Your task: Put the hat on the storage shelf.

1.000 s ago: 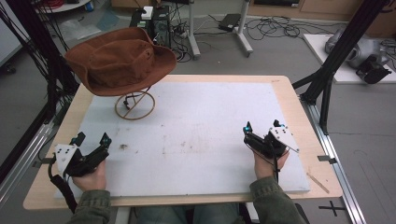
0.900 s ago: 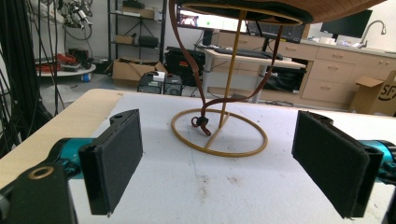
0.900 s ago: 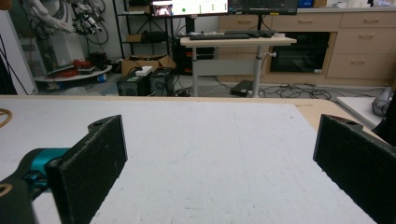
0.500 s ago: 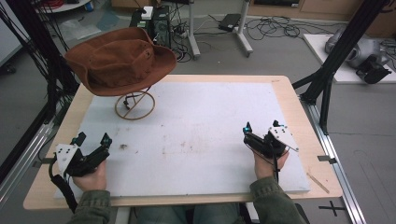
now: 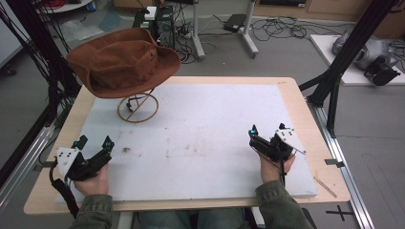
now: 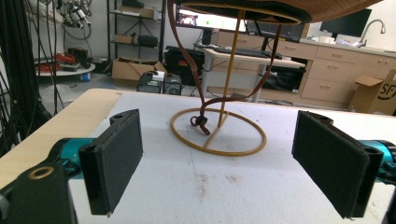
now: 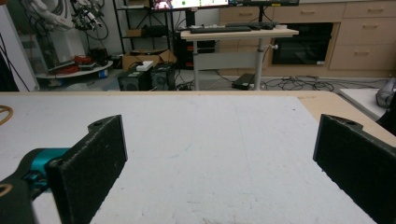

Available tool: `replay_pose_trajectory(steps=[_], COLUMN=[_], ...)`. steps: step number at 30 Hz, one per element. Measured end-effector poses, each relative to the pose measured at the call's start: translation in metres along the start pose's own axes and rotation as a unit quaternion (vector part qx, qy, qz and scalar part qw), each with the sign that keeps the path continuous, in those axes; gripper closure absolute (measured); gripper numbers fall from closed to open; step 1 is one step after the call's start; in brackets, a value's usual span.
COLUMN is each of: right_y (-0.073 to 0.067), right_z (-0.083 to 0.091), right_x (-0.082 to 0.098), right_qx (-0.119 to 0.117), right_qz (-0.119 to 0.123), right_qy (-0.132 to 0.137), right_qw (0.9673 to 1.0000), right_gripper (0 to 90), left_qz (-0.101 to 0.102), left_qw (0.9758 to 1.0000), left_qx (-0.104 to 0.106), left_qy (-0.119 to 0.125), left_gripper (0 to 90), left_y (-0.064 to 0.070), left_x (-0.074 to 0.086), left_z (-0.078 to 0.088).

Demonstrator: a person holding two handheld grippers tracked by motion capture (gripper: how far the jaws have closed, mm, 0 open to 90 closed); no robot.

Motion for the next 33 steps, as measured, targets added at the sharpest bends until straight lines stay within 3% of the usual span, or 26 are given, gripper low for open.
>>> replay_pose_trajectory(steps=[14,33], right_y=[0.0011,0.0016], right_z=[0.0,-0.0016], right_x=[-0.0003,0.0014], right_qx=[0.0,-0.006], right_qz=[0.004,-0.009], right_qy=[0.002,-0.009], right_qw=[1.0,0.9999], right_gripper=[2.3,2.6], left_qz=[0.002,0.002], left_qw=[1.0,1.0], left_qx=[-0.002,-0.001], left_qy=[0.002,0.0], left_gripper=[16.6,16.6], left_y=[-0.0002,-0.0008], left_x=[-0.0006,0.0], left_z=[0.0003,-0.0009])
Point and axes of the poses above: each handheld gripper's, and its own axes: z roughly backward along the jaws, x roughly out of its underside, y roughly to its right, the point moved 4 cm from there along -z, roughly forward along the jaws, and after that the axes turned 7 degrees about -x, right-handed, at the moved point
